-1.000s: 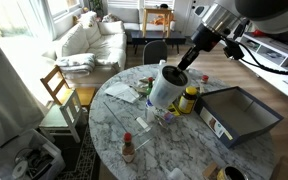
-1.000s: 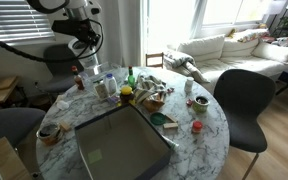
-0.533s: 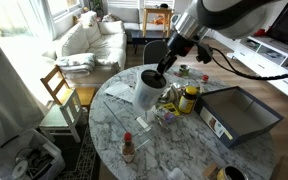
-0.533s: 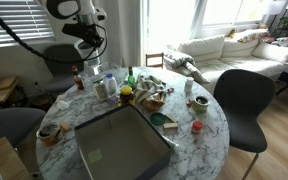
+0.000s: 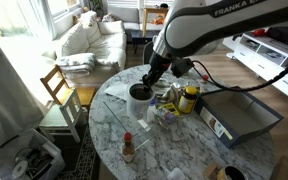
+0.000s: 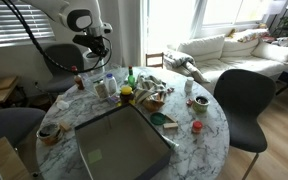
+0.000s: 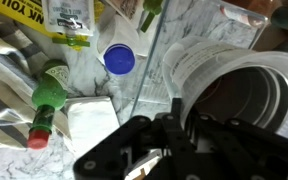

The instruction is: Pick up the red ketchup sachet from the table and put it in the silver cup, pick up the red ketchup sachet from the table and put it in the clear cup, pick up the silver cup and put it in the clear cup, pick up both the silver and clear cup and put them in the clear storage container

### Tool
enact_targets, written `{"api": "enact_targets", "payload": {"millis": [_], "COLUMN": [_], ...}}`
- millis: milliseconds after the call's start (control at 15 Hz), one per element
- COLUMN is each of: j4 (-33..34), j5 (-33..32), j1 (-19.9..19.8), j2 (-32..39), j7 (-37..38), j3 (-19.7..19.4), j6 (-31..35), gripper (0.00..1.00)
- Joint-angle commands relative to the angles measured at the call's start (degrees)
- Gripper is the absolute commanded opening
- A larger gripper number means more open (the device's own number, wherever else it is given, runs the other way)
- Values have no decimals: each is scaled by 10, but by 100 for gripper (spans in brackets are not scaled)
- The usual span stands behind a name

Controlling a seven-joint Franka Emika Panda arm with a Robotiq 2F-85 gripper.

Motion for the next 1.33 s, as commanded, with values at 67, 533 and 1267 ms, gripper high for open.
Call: {"api": "enact_targets", "payload": {"millis": [67,533,1267], "j4": [47,77,95], "j5": [-54,-76,-90], "j1": [-1,8,9], "j2": [53,102,135], "j7": [66,100,101], "j3": [12,20,25], "j6": [-27,-48,-39], "gripper": [2,2,37]}}
